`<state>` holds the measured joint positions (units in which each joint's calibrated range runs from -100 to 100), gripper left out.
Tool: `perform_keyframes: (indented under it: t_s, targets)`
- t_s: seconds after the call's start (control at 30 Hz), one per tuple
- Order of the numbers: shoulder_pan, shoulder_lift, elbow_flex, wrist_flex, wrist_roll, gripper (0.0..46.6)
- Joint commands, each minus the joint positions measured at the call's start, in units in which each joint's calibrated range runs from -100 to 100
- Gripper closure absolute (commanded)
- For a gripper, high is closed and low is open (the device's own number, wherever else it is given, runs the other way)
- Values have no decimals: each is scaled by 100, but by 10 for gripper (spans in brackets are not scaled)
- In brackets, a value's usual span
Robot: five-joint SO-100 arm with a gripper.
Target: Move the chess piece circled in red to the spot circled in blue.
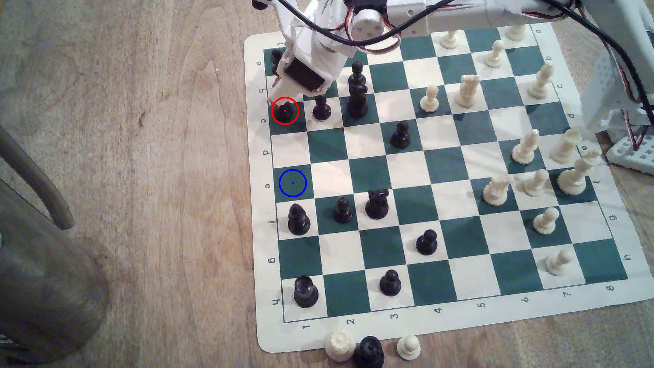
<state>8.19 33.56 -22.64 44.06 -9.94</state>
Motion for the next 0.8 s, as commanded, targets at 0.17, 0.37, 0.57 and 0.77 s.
perform_keyframes:
  t_s: [0.17,0.37,0.57,0.77]
  targets:
    - [-40,-317,-57,-25,-10,464]
    - [-56,-631,-121,65,-34,464]
    - [-236,-1539,-93,524,-117,464]
    - [-643,-2133,-93,909,-195,464]
